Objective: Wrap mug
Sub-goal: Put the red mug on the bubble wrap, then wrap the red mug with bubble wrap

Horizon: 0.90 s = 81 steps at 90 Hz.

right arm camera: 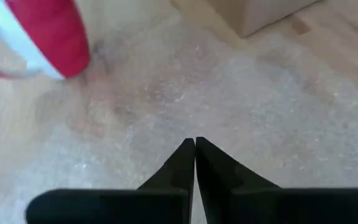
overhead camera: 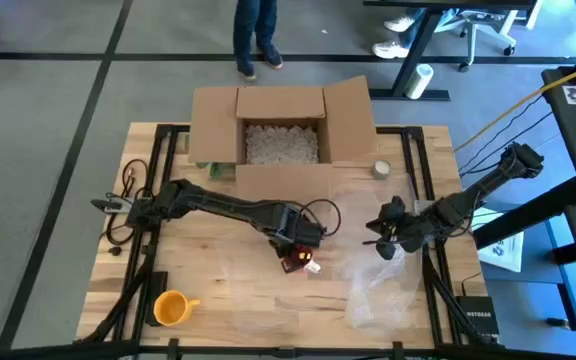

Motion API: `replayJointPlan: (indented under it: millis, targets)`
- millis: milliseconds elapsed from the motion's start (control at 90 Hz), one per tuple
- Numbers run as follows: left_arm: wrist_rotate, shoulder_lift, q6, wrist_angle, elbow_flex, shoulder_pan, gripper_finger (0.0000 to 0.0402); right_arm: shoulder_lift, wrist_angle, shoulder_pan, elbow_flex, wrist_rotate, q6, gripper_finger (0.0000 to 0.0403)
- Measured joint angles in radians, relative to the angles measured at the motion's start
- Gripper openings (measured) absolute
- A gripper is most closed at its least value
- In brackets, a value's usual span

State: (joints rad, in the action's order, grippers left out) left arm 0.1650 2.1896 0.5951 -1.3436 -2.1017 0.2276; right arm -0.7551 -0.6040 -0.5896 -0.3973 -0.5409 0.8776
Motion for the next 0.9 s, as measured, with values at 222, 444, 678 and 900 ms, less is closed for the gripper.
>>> replayJointPlan:
  millis: [222,444,678,900]
  targets:
    - [0.141,-0.065,0.001,0.044,0.0,0.061,0.0065,0.0,0.002,0.0,0.0,0.002,0.0,0.0]
    - [0.298,-0.096,0.032,0.002,0.0,0.14,0.0065,0.0,-0.002,0.0,0.0,0.076,0.012,0.0]
    - [0.566,-0.098,0.168,-0.066,0.03,0.257,0.0065,0.0,-0.173,-0.036,-0.061,0.081,0.112,0.0]
    - [0.597,-0.097,0.343,-0.063,0.169,0.304,0.0063,-0.001,-0.235,-0.163,-0.192,-0.048,0.138,0.0]
